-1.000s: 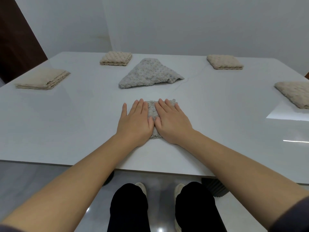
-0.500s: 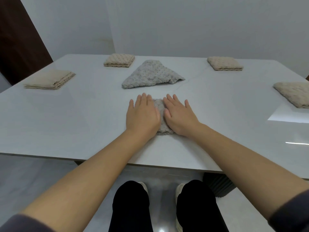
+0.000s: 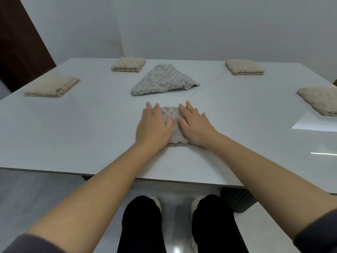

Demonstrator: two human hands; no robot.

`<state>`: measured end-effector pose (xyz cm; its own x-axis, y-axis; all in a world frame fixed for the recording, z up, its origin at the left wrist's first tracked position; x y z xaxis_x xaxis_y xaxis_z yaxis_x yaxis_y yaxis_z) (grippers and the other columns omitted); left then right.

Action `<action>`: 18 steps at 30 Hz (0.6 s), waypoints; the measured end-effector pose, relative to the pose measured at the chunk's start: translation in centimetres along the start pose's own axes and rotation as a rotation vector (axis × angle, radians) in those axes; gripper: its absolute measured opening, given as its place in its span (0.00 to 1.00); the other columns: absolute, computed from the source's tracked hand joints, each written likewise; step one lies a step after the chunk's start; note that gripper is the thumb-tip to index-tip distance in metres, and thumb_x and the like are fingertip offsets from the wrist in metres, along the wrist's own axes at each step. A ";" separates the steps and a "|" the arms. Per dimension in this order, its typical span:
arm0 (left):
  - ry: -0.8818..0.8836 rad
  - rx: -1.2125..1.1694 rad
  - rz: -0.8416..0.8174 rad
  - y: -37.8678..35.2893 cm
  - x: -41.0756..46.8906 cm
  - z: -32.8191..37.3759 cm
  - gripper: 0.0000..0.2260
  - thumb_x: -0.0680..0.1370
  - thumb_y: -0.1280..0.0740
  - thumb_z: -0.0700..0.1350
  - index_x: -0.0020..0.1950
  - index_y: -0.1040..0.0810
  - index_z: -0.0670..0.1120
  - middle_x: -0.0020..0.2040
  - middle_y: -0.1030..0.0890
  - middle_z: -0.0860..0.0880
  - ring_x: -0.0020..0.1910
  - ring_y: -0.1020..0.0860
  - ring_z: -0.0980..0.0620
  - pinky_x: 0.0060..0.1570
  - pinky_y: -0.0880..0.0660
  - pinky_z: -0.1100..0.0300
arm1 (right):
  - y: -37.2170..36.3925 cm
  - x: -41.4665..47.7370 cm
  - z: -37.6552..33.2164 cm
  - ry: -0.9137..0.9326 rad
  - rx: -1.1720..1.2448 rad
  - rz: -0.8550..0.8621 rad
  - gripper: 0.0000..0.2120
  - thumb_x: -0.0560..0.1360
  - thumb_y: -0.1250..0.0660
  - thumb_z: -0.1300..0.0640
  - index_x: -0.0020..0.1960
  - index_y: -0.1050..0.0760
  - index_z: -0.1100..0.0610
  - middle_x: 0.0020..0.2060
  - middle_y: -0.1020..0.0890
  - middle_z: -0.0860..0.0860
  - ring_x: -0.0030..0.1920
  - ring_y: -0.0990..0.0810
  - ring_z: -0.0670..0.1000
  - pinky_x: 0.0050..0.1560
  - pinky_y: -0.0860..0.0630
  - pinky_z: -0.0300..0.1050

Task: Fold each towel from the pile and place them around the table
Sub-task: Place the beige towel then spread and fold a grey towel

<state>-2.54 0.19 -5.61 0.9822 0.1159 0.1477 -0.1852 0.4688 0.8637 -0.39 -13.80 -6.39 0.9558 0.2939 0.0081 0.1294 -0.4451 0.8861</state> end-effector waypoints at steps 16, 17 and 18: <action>0.457 -0.601 -0.334 4.0 0.8 -4.4 0.03 0.77 0.33 0.39 0.46 0.27 0.42 0.37 0.24 0.45 0.31 0.25 0.50 0.28 0.25 0.61 | 0.4 -1.5 -2.8 -0.017 -0.051 0.074 0.26 0.80 0.45 0.50 0.77 0.42 0.51 0.79 0.48 0.54 0.77 0.46 0.55 0.73 0.44 0.55; 0.465 -0.646 -0.298 4.4 0.7 -5.0 0.03 0.78 0.35 0.38 0.45 0.28 0.43 0.39 0.23 0.45 0.33 0.24 0.50 0.29 0.24 0.61 | 0.2 -1.4 -3.2 0.022 -0.095 0.072 0.25 0.81 0.46 0.48 0.76 0.41 0.51 0.79 0.49 0.53 0.78 0.49 0.55 0.74 0.48 0.57; 0.471 -0.675 -0.258 4.9 0.7 -5.7 0.04 0.79 0.36 0.38 0.45 0.28 0.43 0.40 0.22 0.45 0.35 0.23 0.50 0.30 0.23 0.60 | -0.3 -1.4 -3.9 0.076 -0.117 0.054 0.25 0.81 0.48 0.47 0.76 0.41 0.52 0.79 0.50 0.52 0.79 0.53 0.53 0.75 0.53 0.58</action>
<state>-2.94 7.58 -4.03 0.9086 0.2151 -0.3580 -0.0834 0.9334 0.3491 -2.77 -10.78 -4.83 0.9372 0.3374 0.0885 0.0423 -0.3618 0.9313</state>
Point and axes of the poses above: each hand's wrist, its own x-axis towards the middle knuckle, its own y-axis out of the back of the hand, z = x × y, the point moved 4 cm from there along x, towards the middle knuckle
